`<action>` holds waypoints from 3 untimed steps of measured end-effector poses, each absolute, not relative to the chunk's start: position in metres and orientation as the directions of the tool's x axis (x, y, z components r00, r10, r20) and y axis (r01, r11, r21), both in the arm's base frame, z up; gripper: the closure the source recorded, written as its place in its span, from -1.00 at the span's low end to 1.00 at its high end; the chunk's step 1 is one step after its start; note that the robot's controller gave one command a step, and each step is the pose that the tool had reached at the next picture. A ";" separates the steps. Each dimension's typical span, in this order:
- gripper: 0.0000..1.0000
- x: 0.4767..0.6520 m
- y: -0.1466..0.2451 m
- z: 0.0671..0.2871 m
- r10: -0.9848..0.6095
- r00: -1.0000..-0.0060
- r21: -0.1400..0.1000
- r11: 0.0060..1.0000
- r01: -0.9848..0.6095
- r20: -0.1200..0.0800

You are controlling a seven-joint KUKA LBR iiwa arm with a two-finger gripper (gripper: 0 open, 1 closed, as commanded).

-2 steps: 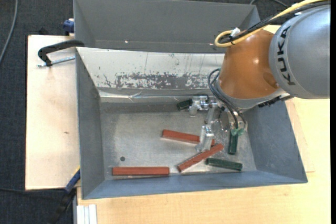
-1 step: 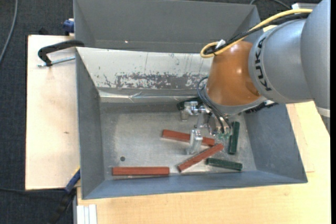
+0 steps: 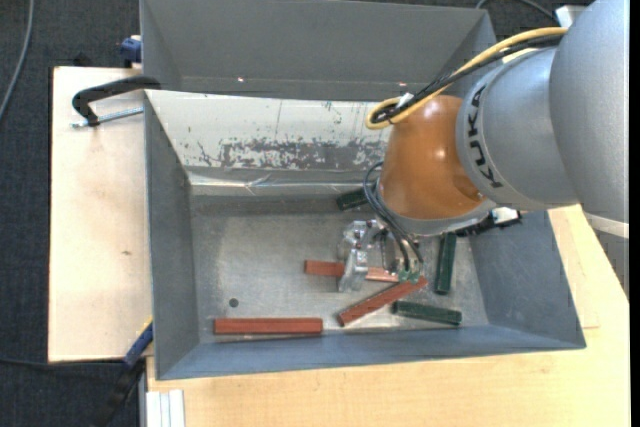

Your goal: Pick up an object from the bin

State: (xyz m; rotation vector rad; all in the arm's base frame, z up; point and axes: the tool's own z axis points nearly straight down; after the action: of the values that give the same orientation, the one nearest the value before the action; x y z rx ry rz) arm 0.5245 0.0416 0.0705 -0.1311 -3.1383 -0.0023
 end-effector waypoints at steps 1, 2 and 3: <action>1.00 0.524 0.042 0.071 0.083 -0.997 0.001 0.997 0.083 0.001; 1.00 0.522 0.041 0.080 0.083 -0.996 0.000 0.997 0.083 0.007; 1.00 0.523 0.041 0.112 0.084 -0.997 0.001 0.997 0.084 0.002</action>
Offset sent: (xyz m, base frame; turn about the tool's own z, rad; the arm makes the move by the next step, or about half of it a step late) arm -0.0001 0.0000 0.0724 0.0000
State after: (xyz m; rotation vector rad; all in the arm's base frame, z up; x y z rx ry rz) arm 0.5231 0.0415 0.1115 -0.1313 -3.1371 -0.0019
